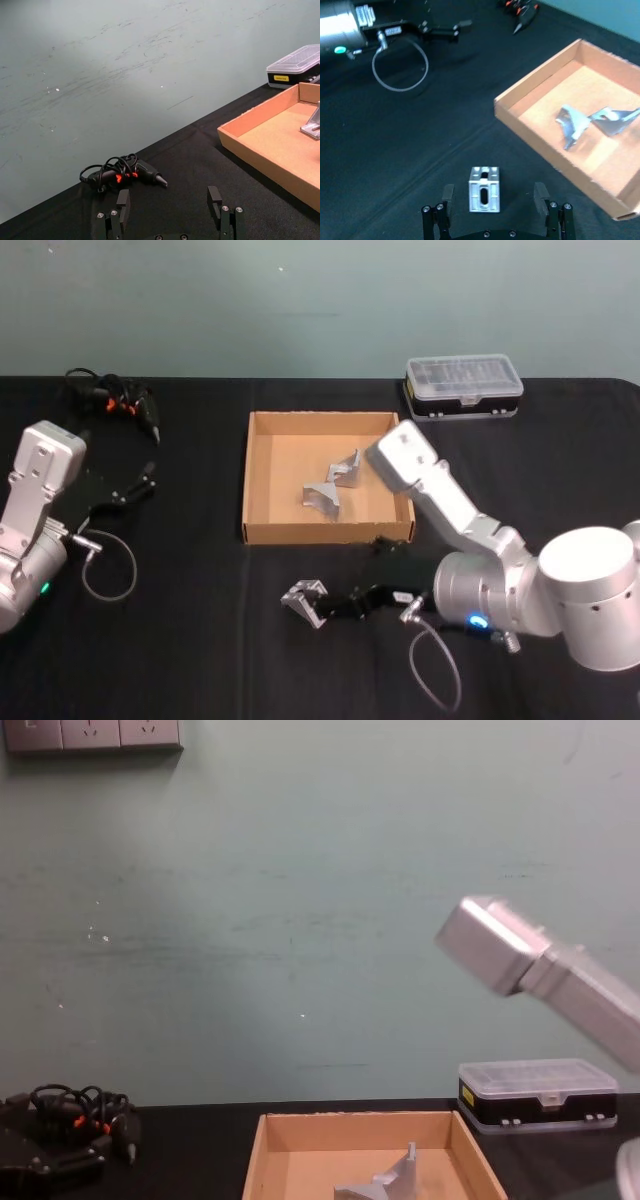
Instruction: Use one hand to pick up the angle iron from the table and place it into the box.
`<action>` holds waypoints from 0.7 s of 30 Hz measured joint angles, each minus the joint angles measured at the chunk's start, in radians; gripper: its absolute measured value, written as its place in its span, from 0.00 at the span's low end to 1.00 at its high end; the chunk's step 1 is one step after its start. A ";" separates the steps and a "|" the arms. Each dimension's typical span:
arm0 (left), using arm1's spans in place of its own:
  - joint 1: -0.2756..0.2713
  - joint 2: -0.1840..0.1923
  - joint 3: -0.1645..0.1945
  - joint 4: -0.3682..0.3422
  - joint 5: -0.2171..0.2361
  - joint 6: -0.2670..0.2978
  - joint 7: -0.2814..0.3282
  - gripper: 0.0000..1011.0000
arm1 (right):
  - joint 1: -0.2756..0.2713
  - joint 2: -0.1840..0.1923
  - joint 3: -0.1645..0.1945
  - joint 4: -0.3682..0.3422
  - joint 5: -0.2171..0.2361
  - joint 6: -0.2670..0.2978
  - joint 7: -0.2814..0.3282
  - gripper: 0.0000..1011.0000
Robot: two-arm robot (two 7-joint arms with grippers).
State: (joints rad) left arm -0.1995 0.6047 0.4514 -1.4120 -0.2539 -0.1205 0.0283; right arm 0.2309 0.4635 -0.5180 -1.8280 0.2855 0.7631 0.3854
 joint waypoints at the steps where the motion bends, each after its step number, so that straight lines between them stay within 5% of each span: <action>1: 0.000 0.000 0.000 0.000 0.000 0.000 0.000 1.00 | 0.002 -0.004 -0.011 0.005 -0.008 0.004 0.001 0.99; 21: 0.000 0.000 0.000 0.000 0.000 0.000 0.000 1.00 | 0.084 -0.084 -0.079 0.128 -0.087 0.025 0.046 0.99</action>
State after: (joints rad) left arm -0.1995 0.6047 0.4514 -1.4120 -0.2539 -0.1205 0.0283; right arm 0.3146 0.3791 -0.5971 -1.6998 0.1981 0.7883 0.4314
